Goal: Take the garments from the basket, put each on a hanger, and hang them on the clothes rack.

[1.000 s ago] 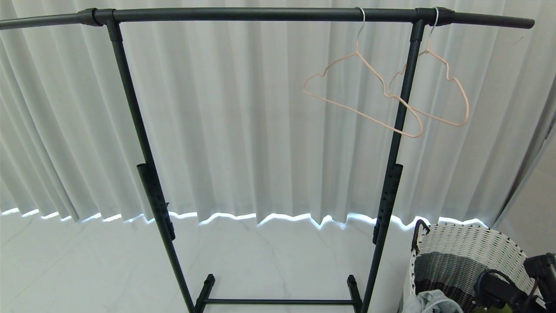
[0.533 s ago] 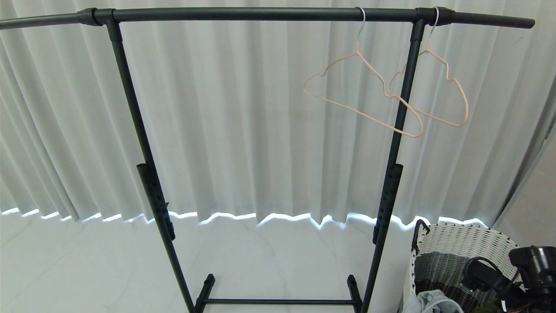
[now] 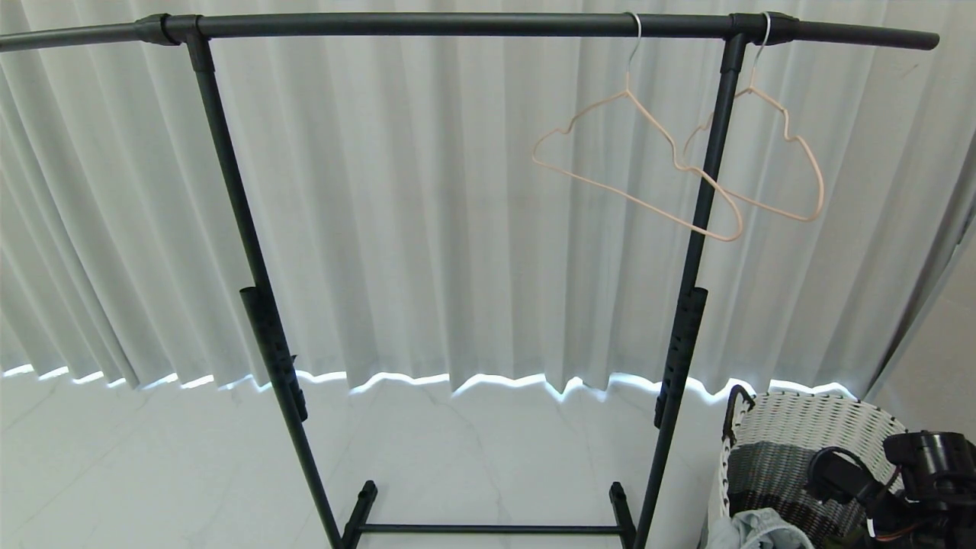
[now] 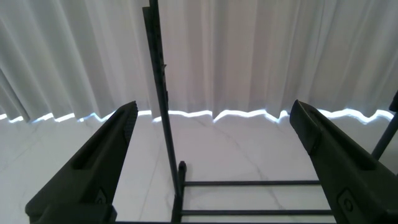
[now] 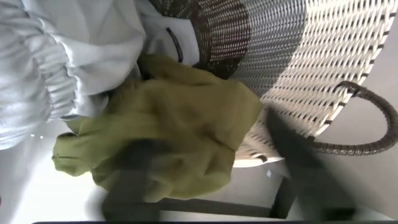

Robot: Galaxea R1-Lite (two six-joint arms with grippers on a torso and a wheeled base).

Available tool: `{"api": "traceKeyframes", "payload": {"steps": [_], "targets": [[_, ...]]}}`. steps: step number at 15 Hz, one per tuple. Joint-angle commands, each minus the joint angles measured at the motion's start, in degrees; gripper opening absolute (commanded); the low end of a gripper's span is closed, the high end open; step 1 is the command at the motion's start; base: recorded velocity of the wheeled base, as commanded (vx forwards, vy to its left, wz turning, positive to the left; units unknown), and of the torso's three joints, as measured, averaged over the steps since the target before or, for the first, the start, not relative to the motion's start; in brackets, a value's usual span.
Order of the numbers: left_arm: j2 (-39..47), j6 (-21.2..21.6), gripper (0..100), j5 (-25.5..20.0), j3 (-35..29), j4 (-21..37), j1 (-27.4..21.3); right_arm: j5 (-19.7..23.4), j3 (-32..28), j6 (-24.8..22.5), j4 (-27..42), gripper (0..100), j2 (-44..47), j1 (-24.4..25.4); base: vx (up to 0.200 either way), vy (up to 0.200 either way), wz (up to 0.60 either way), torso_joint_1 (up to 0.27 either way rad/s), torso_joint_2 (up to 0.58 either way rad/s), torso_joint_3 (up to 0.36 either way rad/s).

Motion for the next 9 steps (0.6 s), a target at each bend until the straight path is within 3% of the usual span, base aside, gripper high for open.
{"api": "traceKeyframes", "payload": {"steps": [1, 4, 6, 7, 9], "targets": [[-0.02, 0.0, 100, -0.02, 0.0, 0.0, 0.02, 0.05, 0.07, -0.02, -0.22, 0, -0.16, 0.05, 0.0, 0.0, 0.0, 0.0, 0.0, 0.0], [-0.02, 0.08, 100, -0.02, 0.0, 0.0, 0.02, -0.12, 1.3, 0.15, -1.09, 0, -2.89, -0.12, 0.0, 0.0, 0.0, 0.0, 0.0, 0.0], [-0.02, 0.08, 100, -0.02, 0.0, 0.0, 0.02, -4.25, 3.5, 0.07, -1.01, 0, -10.62, -0.48, 0.0, 0.0, 0.0, 0.0, 0.0, 0.0], [-0.02, 0.08, 100, -0.02, 0.0, 0.0, 0.02, -4.25, 3.5, 0.07, -1.01, 0, -10.62, -0.48, 0.0, 0.0, 0.0, 0.0, 0.0, 0.0], [-0.02, 0.0, 100, -0.02, 0.0, 0.0, 0.02, -5.83, 5.7, 0.07, 2.42, 0, -23.28, -1.0, 0.0, 0.0, 0.0, 0.0, 0.0, 0.0]]}}
